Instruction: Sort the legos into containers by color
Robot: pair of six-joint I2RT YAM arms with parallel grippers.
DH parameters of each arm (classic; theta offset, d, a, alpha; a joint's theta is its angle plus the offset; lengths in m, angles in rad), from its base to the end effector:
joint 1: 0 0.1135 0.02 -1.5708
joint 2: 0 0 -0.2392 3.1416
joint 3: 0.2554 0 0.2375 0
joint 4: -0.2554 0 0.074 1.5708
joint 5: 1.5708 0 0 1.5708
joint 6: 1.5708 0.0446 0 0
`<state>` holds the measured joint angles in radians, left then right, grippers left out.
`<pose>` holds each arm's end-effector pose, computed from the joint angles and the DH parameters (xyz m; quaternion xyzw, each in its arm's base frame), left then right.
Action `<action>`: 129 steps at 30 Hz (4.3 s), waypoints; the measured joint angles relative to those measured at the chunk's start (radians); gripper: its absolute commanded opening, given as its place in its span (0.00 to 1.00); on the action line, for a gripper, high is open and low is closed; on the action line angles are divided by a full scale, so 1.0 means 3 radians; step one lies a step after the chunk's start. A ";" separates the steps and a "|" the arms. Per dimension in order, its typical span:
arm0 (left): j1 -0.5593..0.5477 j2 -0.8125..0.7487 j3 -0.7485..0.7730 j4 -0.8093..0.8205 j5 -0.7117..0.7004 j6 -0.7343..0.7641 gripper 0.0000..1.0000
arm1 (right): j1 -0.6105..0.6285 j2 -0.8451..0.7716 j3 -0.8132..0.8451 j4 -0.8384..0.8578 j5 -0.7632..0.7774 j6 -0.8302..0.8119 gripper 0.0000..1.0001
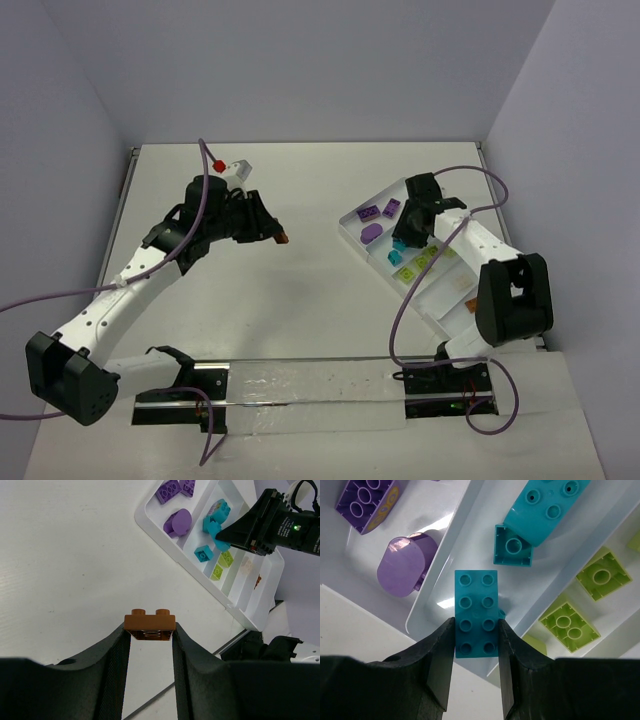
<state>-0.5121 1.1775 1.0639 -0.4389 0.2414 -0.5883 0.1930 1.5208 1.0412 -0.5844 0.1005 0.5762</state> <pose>0.2243 -0.1383 0.3064 0.0256 0.8684 -0.3426 0.3575 0.2924 0.0526 0.1961 0.1965 0.9468 0.0489 0.2503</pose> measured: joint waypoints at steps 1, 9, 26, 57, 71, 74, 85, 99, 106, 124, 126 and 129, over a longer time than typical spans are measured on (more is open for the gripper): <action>-0.0002 0.0009 0.0001 0.0000 0.0002 0.0005 0.00 | -0.0001 0.0011 0.0000 0.0010 -0.0002 0.0002 0.13; -0.0014 0.0065 0.0091 -0.0001 0.0003 0.0051 0.00 | -0.0001 0.0131 0.0003 0.0031 -0.0039 0.0012 0.56; -0.0351 0.0671 0.0371 0.0227 0.0367 0.0080 0.00 | -0.0001 -0.0601 -0.0039 0.0022 -0.0165 -0.0004 0.57; -0.0333 0.1157 0.0920 0.0120 0.0799 -0.0389 0.00 | 0.1764 -0.1007 0.0078 0.1016 -0.0396 -0.0918 0.19; -0.0317 0.1104 0.0911 0.0106 0.0729 -0.0444 0.00 | 0.1793 -0.0982 0.0116 0.1031 -0.0351 -0.0862 0.00; -0.0322 0.1077 0.0894 0.0139 0.0734 -0.0447 0.45 | 0.1810 -0.1037 0.0086 0.1044 -0.0300 -0.0822 0.00; -0.0327 0.0951 0.0868 0.0218 0.0731 -0.0430 0.99 | 0.1799 -0.1096 0.0056 0.0858 0.0215 -0.0659 0.00; -0.0269 0.0796 0.0679 -0.0135 0.0007 -0.0265 0.99 | 0.0402 -0.1322 -0.0131 -0.0312 0.0910 0.0135 0.00; -0.0162 0.0759 0.0538 -0.0355 -0.0272 -0.0049 0.99 | -0.0636 -0.1934 -0.0619 -0.0882 0.1105 0.0631 0.00; 0.0105 0.0833 0.0523 -0.0522 -0.0207 0.0116 0.99 | -0.2050 -0.1889 -0.0924 -0.1023 0.1274 0.0980 0.00; 0.0105 0.0863 0.0523 -0.0527 -0.0196 0.0137 0.99 | -0.2136 -0.1895 -0.1008 -0.0966 0.1274 0.0971 0.05; 0.0105 0.0883 0.0523 -0.0577 -0.0206 0.0178 0.99 | -0.2201 -0.1895 -0.1122 -0.0873 0.1282 0.0953 0.35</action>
<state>-0.4805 1.4424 1.2209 -0.6120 0.1797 -0.5348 -0.4673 0.9524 0.7047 -0.8462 0.4850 0.8621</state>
